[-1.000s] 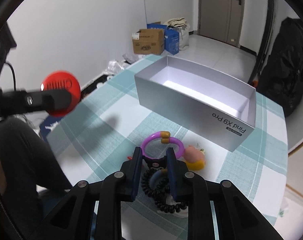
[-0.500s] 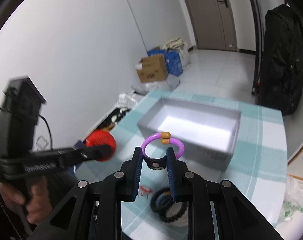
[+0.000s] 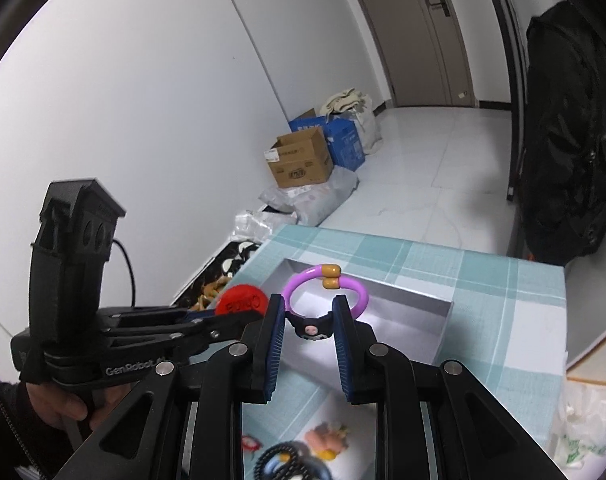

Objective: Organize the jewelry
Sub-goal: 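Carry the red badge and purple ring keychain over the white box with both grippers, then open both grippers to drop the badge and keychain into the box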

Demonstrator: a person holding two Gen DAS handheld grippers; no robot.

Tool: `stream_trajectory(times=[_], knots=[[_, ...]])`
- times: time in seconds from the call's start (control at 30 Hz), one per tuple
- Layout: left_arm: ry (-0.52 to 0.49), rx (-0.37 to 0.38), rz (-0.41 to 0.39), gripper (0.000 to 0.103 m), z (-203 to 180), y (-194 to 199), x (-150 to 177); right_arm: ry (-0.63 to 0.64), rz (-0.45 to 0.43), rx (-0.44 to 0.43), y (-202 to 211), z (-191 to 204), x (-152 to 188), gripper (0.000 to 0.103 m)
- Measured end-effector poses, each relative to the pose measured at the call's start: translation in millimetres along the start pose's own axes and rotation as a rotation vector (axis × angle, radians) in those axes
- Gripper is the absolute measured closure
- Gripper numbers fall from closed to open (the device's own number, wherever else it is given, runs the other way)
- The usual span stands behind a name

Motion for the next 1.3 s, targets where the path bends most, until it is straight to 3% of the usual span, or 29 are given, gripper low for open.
stream_trajectory(times=[0.2,0.53,0.6,0.63,0.67,0.73,1.03,1.17,1.3], knots=[[-0.035,0.003,0.034,0.100,3,-20,-12,-0.056,0.041,0.001,-22,-22,2,0.080],[-0.009,0.005,0.102,0.098,6,-41,-14,-0.099,0.066,0.011,-32,-34,0,0.078],[-0.018,-0.016,0.101,0.092,6,-42,-15,-0.102,0.051,0.002,-27,-33,-1,0.077],[-0.020,-0.027,0.096,0.083,6,-41,-15,-0.089,0.040,0.009,-25,-32,-1,0.067],[-0.017,-0.027,0.092,0.067,6,-40,-16,-0.073,0.023,0.037,-20,-30,-1,0.054],[0.002,0.000,0.058,0.043,7,-33,-17,-0.065,-0.018,0.058,-12,-29,-1,0.048],[-0.045,-0.024,-0.065,0.041,2,3,-9,-0.100,-0.111,0.062,18,-28,0,0.041],[-0.040,-0.049,-0.112,0.041,4,19,5,-0.103,-0.141,0.067,30,-22,6,0.033],[-0.029,-0.084,-0.124,0.040,3,26,20,-0.095,-0.161,0.074,42,-14,14,0.028]])
Point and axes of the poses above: each gripper's, at about its wrist camera, not at the fingertips, and y roughly against the way its jaws point, z to its left, x to its underside, the point moved 1 cm from there along -y, roughly the way its jaws point, and after that the axes turned 1 degree about y, right-handed, at the moved point
